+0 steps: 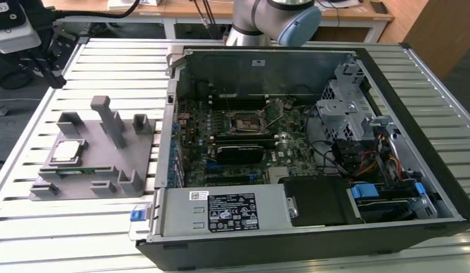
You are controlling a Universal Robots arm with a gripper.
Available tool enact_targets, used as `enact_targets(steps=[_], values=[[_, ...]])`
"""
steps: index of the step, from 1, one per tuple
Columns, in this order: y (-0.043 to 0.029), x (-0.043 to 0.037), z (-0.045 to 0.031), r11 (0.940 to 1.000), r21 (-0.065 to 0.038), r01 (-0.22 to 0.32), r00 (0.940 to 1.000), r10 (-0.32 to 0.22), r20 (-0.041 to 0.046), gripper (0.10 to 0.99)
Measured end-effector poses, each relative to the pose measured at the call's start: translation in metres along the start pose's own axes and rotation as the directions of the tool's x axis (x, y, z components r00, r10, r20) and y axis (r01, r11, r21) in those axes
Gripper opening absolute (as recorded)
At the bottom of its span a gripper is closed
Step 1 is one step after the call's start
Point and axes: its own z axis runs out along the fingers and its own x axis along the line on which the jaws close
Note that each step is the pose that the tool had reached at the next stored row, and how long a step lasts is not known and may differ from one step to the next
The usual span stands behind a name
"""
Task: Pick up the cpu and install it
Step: 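Reach for the cpu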
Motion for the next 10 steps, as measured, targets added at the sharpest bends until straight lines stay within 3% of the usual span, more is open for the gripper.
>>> enact_targets(steps=[10], values=[[-0.0004, 0.0146, 0.0022, 1.0, 0.0, 0.0, 1.0, 0.0, 0.0, 0.106]])
